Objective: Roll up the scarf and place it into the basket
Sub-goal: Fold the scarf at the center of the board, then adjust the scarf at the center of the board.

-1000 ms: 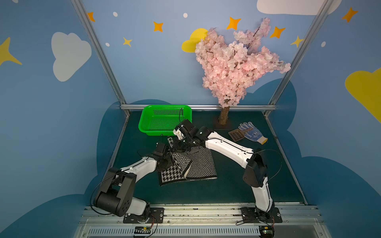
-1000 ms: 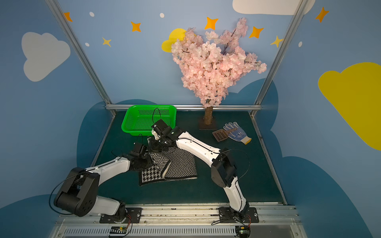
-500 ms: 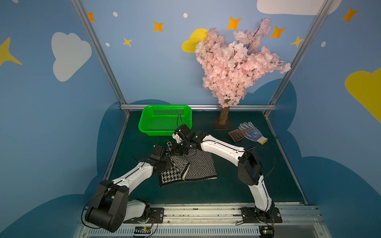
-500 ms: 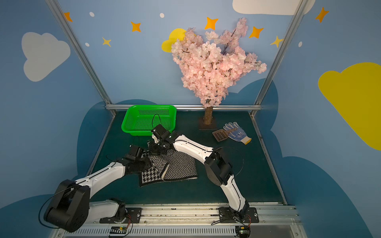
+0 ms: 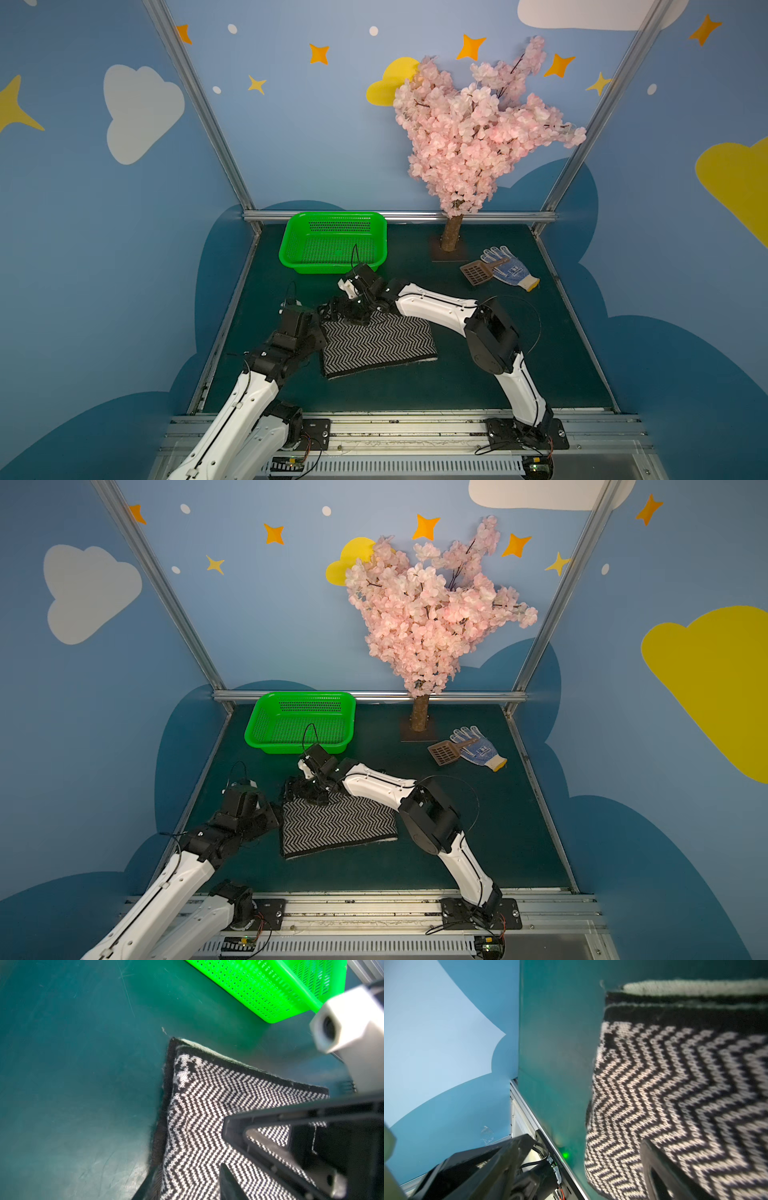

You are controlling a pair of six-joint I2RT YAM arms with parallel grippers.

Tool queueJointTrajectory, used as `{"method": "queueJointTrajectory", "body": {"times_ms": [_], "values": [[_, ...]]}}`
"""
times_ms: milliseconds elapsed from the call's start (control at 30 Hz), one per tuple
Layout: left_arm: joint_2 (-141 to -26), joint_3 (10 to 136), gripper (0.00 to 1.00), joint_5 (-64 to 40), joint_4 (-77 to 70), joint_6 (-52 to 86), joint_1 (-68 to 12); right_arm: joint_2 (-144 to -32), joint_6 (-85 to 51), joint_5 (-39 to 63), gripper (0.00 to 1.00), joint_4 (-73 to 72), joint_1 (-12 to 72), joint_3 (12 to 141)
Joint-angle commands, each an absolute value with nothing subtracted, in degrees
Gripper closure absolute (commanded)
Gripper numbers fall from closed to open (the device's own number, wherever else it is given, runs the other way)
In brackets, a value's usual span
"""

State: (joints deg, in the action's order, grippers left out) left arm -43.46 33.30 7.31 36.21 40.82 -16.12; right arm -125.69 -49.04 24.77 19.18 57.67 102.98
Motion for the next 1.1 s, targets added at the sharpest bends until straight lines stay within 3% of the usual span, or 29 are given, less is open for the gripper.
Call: {"method": "queueJointTrajectory", "body": {"times_ms": [0, 300, 733, 900, 967, 1067], "values": [[-44.35, 32.51, 0.54, 2.2, 34.91, 40.88, -16.08, -117.7, -44.06, 21.14, 0.09, 24.85, 53.97, 103.01], [-54.35, 30.82, 0.54, -2.42, 21.98, 42.92, -17.36, -106.7, -29.04, 9.93, 0.1, 41.63, 41.05, 89.22], [-75.51, 37.69, 0.52, 0.18, 18.63, 46.33, -20.85, -115.95, -26.72, 11.15, 0.17, 40.3, 33.69, 85.04], [-81.97, 41.55, 0.51, 2.66, 19.29, 44.21, -20.57, -116.29, -27.48, 12.67, 0.41, 36.99, 33.14, 79.86], [-85.51, 43.75, 0.51, 2.64, 19.43, 43.33, -20.61, -115.52, -28.54, 13.85, 0.66, 34.27, 33.14, 76.41], [-91.1, 47.78, 0.52, 2.98, 19.79, 42.27, -20.98, -112.03, -30.88, 15.52, 0.83, 28.57, 33.77, 69.35]]}}
